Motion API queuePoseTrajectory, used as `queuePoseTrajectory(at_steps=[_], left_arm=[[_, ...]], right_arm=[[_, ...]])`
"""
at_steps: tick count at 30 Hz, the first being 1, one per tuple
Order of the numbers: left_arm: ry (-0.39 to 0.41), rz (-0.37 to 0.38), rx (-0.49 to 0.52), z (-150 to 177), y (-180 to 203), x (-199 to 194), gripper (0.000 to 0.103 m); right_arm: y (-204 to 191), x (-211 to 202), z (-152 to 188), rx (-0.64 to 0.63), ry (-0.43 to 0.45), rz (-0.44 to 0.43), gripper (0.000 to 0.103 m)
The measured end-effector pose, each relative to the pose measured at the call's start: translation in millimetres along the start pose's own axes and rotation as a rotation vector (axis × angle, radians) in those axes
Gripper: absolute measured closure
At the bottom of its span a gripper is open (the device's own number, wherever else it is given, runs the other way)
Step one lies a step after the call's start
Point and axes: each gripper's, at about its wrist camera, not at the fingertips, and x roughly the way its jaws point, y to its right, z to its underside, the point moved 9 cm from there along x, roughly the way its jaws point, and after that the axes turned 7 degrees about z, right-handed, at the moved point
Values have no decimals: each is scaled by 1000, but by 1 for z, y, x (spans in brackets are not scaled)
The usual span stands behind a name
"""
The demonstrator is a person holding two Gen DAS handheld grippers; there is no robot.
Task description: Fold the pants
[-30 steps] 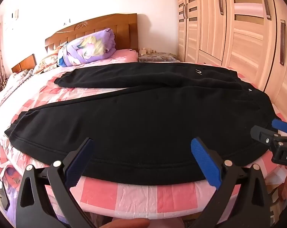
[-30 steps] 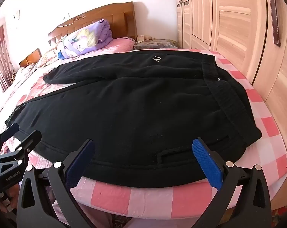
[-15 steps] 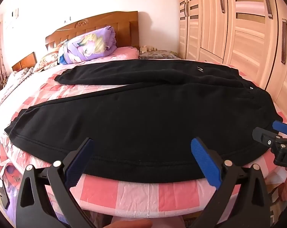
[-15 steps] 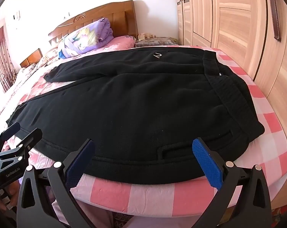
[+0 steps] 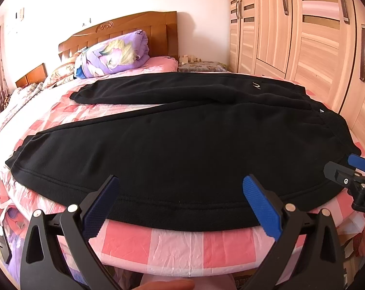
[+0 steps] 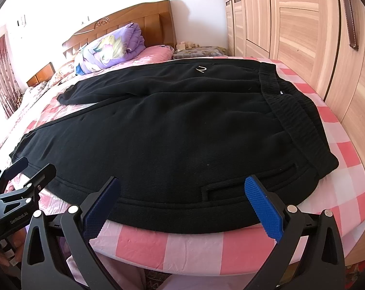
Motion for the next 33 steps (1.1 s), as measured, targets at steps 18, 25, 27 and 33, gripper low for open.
queuePoseTrajectory(at_steps=[18, 25, 27, 33], left_arm=[[-19, 13, 19, 5, 3, 1, 1], [-21, 22, 23, 5, 6, 3, 1], [-23, 25, 20, 5, 5, 3, 1], [-26, 29, 14, 6, 5, 4, 1]], right_arm=[[-2, 0, 3, 8, 3, -8, 4], [-1, 0, 4, 12, 0, -5, 4], [1, 2, 2, 17, -5, -7, 4], [3, 1, 2, 23, -7, -8, 4]])
